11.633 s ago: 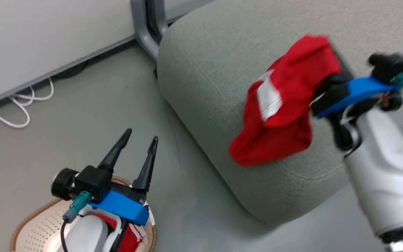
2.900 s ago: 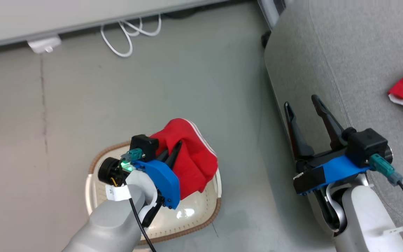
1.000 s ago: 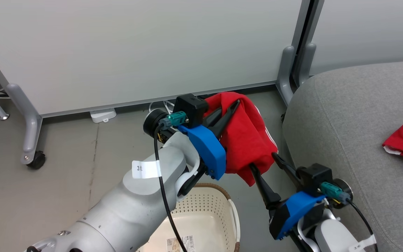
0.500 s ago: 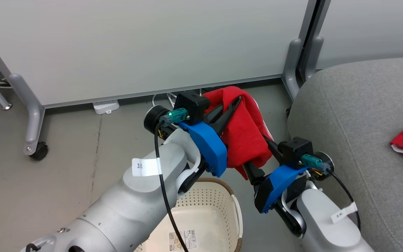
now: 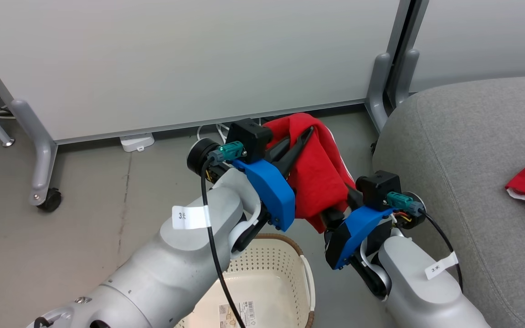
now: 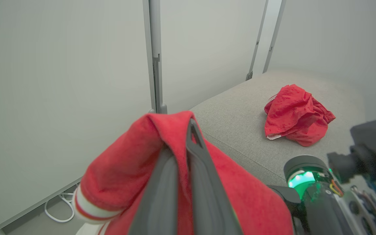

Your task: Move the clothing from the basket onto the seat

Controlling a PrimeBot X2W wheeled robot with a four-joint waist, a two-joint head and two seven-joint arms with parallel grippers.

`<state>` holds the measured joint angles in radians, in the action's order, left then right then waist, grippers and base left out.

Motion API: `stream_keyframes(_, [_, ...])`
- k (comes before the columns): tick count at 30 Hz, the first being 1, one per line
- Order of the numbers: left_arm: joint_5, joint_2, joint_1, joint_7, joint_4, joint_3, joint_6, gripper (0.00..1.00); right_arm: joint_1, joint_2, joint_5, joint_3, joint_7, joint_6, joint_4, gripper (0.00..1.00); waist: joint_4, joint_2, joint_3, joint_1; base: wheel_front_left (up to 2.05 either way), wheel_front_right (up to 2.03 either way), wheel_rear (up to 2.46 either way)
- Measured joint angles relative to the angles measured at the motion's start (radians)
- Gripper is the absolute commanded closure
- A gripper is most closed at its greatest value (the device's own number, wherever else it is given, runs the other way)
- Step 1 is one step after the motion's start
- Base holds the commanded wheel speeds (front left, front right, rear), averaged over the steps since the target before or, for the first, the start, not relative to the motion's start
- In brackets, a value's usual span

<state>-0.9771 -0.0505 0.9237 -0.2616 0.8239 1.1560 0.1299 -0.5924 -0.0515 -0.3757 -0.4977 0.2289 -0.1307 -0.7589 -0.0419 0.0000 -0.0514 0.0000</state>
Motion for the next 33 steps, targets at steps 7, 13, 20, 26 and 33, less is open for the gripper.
stream_keyframes(7, [0.002, 0.0, -0.004, 0.0, -0.001, 0.007, 0.0, 1.0, -0.014, 0.0, -0.036, -0.032, 0.016, 0.0, -0.034, 1.0, -0.008, 0.0, 0.007, 0.0, 0.0, 0.0, 0.0])
stream_keyframes(13, [0.001, 0.0, -0.011, 0.0, -0.001, 0.007, 0.0, 1.0, -0.022, 0.0, -0.05, -0.046, 0.023, 0.0, -0.055, 1.0, -0.017, 0.0, 0.014, 0.0, 0.0, 0.0, 0.0])
stream_keyframes(20, [0.002, 0.0, -0.012, 0.0, 0.0, 0.0, 0.0, 0.74, -0.033, 0.0, -0.053, -0.047, 0.029, 0.0, -0.07, 1.0, -0.021, 0.0, 0.008, 0.0, 0.0, 0.0, 0.0])
stream_keyframes(26, [0.002, 0.0, -0.014, 0.0, 0.002, 0.002, 0.0, 0.0, -0.035, 0.0, -0.058, -0.045, 0.031, 0.0, -0.077, 1.0, -0.021, 0.0, 0.005, 0.0, 0.0, 0.0, 0.0])
stream_keyframes(33, [0.024, -0.002, -0.021, 0.0, -0.008, -0.036, 0.0, 0.0, -0.039, 0.0, -0.059, -0.042, 0.031, 0.0, -0.08, 1.0, -0.019, 0.0, 0.007, 0.0, 0.0, 0.0, 0.0])
